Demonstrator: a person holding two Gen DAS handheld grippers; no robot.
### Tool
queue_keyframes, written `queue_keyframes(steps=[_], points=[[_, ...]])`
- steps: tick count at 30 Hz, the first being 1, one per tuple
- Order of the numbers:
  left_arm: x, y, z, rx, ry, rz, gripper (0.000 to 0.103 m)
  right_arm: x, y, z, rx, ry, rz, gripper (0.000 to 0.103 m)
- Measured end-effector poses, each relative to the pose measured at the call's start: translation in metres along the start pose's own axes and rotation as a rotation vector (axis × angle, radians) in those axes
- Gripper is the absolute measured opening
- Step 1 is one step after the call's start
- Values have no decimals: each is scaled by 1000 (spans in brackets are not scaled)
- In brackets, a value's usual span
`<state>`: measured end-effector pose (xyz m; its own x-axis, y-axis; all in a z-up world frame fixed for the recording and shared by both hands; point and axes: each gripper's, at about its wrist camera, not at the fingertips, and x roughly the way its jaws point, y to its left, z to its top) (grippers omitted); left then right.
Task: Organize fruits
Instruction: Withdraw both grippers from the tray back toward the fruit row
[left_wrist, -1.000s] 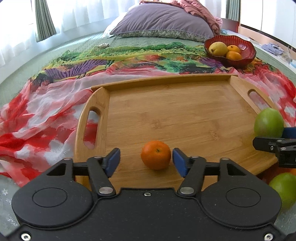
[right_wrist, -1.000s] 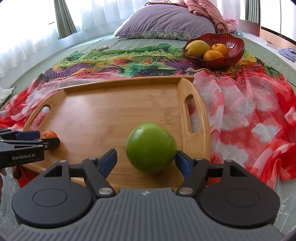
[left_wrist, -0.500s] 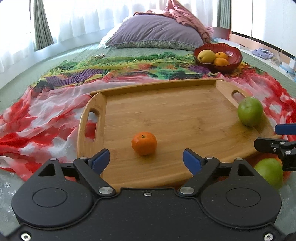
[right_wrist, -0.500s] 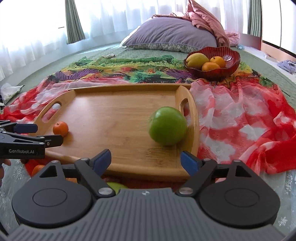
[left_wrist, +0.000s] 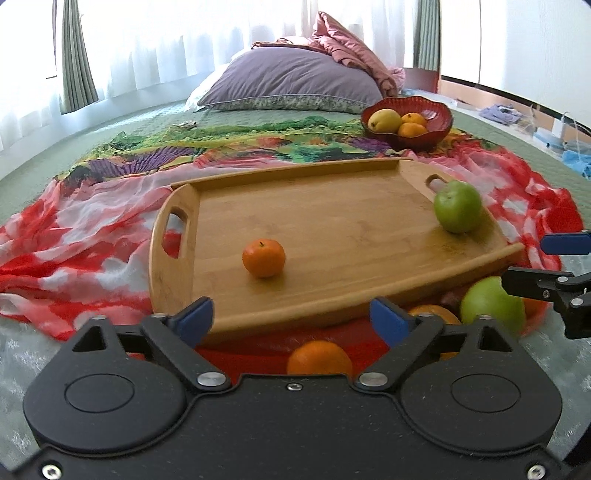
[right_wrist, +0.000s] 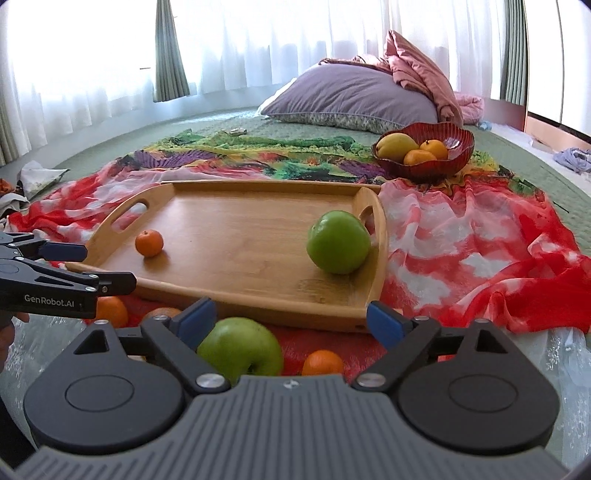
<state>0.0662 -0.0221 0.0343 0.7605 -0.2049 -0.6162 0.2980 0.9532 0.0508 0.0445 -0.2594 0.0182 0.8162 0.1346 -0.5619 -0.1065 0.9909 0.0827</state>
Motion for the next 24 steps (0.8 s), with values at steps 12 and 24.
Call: queue_keyframes(steps=[12, 24], points=[[-18, -13, -23, 58, -46, 2, 101, -15, 21, -28, -124, -50, -18, 100], [-22, -11, -42, 35, -68, 10, 99, -13, 36, -39, -180, -68, -8, 95]])
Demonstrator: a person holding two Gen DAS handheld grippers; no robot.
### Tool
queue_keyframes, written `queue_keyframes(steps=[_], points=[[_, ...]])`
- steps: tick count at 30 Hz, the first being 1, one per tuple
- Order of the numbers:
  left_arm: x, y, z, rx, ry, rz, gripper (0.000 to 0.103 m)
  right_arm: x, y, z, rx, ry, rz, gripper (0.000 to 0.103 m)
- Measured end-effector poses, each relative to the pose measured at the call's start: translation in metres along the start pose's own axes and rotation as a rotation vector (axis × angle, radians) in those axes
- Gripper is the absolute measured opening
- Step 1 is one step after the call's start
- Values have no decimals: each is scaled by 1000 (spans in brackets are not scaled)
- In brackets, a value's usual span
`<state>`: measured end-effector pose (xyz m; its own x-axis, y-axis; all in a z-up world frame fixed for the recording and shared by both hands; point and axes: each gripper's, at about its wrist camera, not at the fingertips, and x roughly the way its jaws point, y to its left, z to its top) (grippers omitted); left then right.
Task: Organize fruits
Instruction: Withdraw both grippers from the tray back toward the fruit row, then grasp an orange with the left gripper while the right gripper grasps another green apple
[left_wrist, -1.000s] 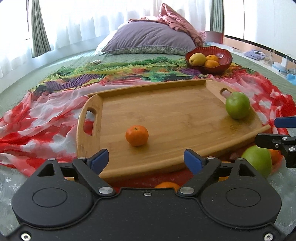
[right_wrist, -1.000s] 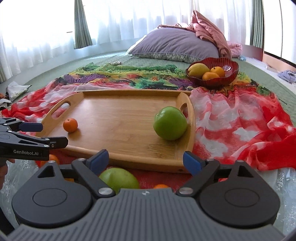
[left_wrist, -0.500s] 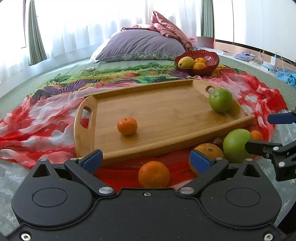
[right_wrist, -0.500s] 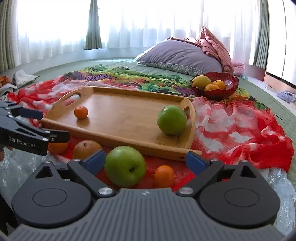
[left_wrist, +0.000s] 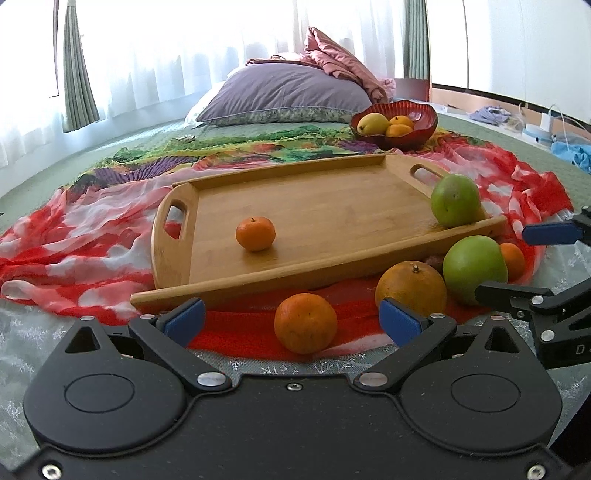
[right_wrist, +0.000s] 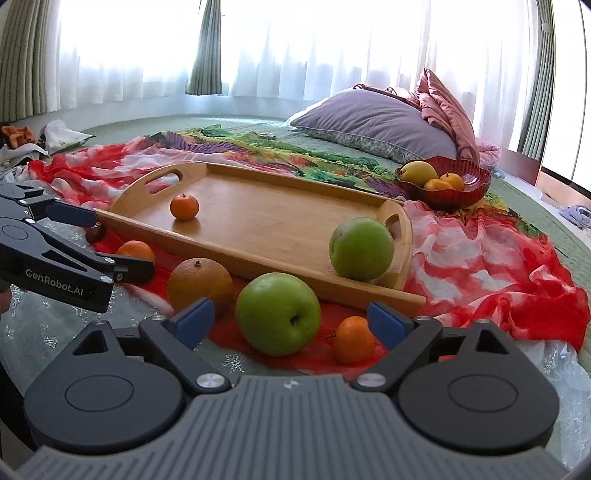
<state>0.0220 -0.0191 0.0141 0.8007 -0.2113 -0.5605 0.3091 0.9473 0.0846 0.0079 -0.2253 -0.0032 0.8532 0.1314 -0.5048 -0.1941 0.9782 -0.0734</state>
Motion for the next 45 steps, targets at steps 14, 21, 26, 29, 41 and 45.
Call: queue_keyframes(steps=[14, 21, 26, 29, 41, 45], points=[[0, -1, -5, -5, 39, -24, 55, 2, 4, -4, -8, 13, 23, 75], [6, -3, -9, -18, 68, -46, 47, 6, 7, -6, -13, 22, 26, 75], [10, -2, -10, -35, 83, -48, 44, 11, 7, -6, -6, 25, 15, 73], [12, -2, -9, -41, 82, -45, 43, 12, 4, -5, 7, 27, 15, 73], [16, 0, -8, -52, 81, -43, 41, 22, 5, -6, 4, 39, 5, 72], [17, -1, -9, -51, 78, -40, 41, 22, 5, -7, 2, 39, 3, 72]])
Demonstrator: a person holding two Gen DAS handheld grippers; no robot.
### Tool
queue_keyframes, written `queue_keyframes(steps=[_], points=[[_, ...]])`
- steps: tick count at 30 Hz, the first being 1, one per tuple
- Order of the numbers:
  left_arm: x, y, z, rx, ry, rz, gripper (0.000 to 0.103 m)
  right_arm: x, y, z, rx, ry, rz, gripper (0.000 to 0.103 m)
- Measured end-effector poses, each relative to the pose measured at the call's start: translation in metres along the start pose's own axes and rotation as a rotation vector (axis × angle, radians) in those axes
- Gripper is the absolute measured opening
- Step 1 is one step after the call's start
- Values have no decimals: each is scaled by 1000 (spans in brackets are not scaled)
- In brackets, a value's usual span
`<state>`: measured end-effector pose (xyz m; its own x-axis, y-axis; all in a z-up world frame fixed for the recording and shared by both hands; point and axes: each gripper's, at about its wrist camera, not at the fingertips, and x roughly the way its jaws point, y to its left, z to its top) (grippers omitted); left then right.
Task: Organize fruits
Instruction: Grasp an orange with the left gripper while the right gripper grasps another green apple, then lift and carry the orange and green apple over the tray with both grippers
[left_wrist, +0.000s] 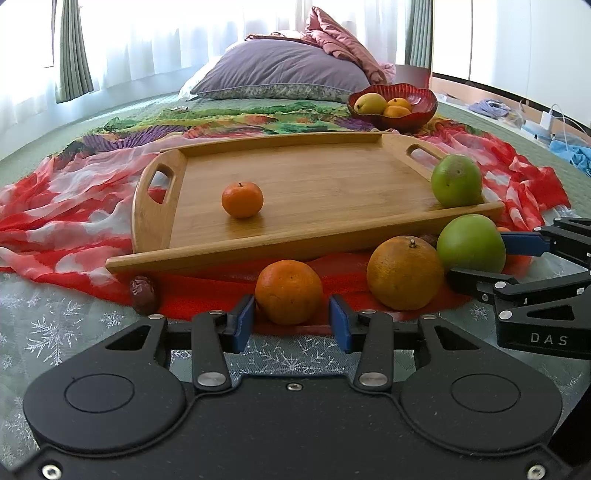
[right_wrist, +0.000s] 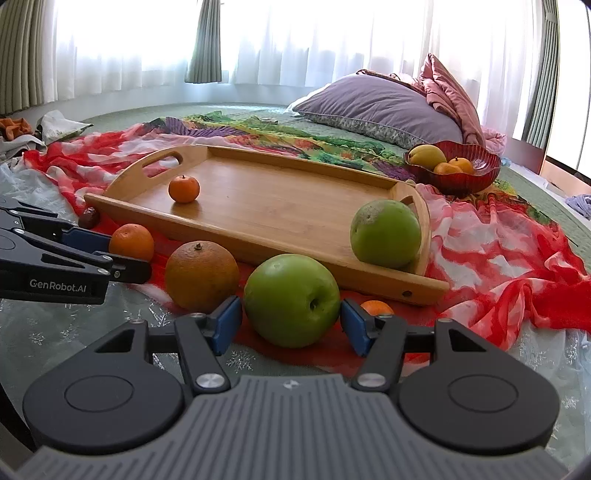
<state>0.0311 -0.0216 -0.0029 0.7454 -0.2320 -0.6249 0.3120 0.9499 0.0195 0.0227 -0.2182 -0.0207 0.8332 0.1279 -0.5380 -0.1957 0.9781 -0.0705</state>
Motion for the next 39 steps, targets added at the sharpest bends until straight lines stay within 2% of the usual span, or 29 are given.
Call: queue_keyframes(steps=[9, 11, 18, 27, 32, 39], points=[[5, -2, 1, 2, -15, 10, 40, 6, 3, 1, -7, -2, -13, 71], [7, -2, 2, -1, -19, 20, 38, 6, 3, 1, -5, -3, -11, 62], [5, -6, 3, 8, -34, 38, 36, -1, 3, 1, 5, -19, -5, 61], [-12, -7, 15, 12, -96, 39, 36, -15, -2, 12, 33, -72, -19, 61], [-15, -2, 34, 28, -127, 41, 36, -21, -7, 25, 55, -103, -19, 61], [-8, 23, 85, -12, -130, 28, 36, -20, -21, 64, 83, -129, -39, 61]])
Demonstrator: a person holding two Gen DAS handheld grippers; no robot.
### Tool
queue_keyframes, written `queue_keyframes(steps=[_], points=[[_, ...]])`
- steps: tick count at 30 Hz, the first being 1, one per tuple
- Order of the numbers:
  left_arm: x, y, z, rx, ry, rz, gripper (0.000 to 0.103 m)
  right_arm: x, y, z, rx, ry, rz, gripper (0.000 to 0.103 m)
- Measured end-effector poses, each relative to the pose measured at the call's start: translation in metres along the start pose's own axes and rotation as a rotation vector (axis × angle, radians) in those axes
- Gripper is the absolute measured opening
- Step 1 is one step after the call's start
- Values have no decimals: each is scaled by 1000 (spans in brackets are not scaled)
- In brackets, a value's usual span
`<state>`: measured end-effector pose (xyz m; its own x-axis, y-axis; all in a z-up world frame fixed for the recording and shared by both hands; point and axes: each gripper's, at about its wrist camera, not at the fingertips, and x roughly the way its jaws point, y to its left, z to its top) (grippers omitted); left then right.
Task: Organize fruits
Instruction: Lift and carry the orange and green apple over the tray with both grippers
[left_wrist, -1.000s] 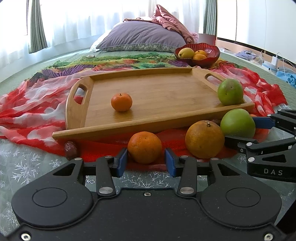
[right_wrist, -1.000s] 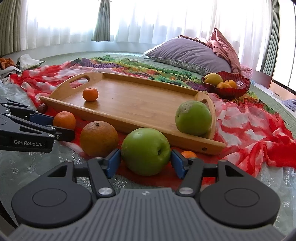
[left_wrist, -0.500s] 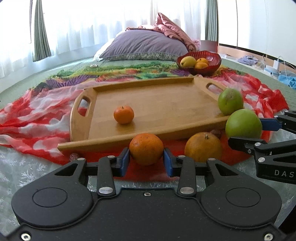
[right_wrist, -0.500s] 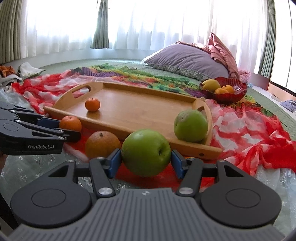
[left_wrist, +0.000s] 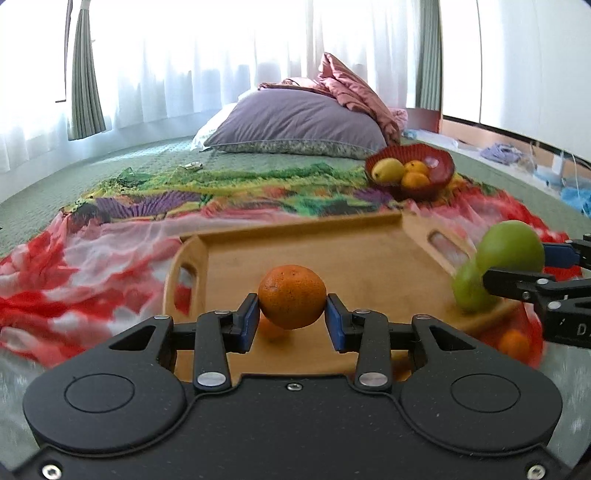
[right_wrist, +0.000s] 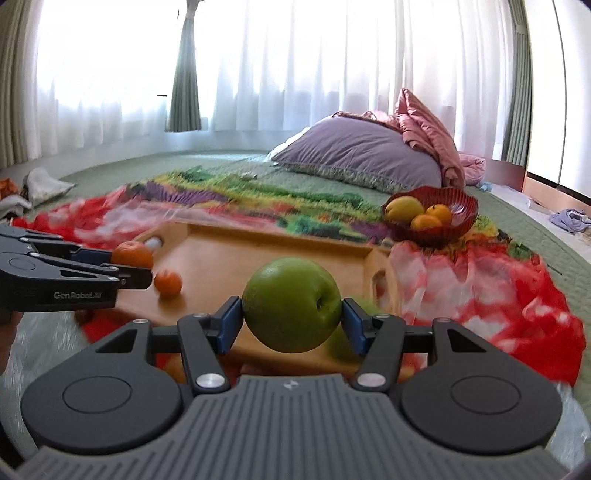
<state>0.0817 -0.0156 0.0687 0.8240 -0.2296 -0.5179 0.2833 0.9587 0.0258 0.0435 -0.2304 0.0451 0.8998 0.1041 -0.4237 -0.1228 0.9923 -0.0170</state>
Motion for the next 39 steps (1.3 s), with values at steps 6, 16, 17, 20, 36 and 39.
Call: queue_keyframes(steps=[6, 16, 17, 20, 36, 39], points=[[34, 19, 39, -37, 38, 5, 36, 32, -20, 40, 64, 61, -7, 61], [94, 38, 65, -99, 153, 14, 36, 108, -61, 73, 261, 258, -26, 61], [100, 38, 64, -101, 167, 16, 36, 114, -61, 73, 267, 270, -33, 61], [118, 39, 58, -109, 209, 27, 36, 130, -62, 72, 273, 300, -57, 61], [150, 41, 42, -107, 274, 55, 36, 163, -59, 50, 242, 404, -95, 61], [151, 42, 41, -115, 273, 55, 36, 165, -57, 47, 232, 412, -100, 61]])
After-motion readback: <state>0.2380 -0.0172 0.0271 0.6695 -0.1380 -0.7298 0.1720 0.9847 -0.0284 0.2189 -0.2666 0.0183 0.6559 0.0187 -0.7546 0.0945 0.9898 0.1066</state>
